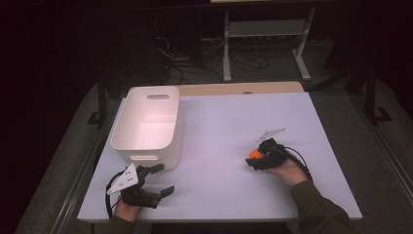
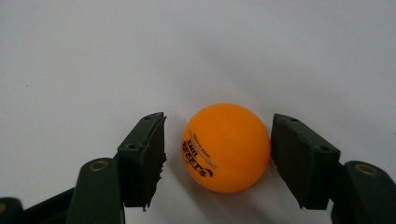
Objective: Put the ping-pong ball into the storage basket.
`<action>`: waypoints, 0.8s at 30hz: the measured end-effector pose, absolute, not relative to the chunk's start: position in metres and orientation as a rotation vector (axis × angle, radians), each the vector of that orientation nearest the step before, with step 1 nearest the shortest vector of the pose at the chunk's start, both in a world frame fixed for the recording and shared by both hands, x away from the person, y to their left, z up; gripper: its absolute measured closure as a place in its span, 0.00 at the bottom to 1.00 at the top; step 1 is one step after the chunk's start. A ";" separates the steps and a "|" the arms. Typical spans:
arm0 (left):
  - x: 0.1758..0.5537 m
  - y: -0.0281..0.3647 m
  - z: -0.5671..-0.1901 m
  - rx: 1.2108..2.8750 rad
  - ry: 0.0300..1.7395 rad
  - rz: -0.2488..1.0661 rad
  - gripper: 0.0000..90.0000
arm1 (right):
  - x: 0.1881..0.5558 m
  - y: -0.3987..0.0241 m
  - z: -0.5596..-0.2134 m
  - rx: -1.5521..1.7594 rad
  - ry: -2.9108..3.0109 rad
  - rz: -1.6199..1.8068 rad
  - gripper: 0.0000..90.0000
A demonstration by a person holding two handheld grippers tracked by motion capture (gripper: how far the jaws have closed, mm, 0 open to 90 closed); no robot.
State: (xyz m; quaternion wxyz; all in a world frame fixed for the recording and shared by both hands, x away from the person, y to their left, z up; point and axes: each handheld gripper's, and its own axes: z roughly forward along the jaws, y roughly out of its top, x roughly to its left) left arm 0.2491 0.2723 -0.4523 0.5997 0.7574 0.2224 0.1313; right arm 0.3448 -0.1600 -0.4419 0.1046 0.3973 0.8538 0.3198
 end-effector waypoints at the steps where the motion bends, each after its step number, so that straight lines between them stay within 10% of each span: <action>1: 0.249 0.272 -0.452 1.756 0.516 0.305 0.16 | 0.345 -0.160 -0.442 1.171 2.516 0.942 0.39; 24: 0.249 0.273 -0.452 1.755 0.513 0.306 0.16 | 0.346 -0.162 -0.441 1.184 2.520 0.941 0.54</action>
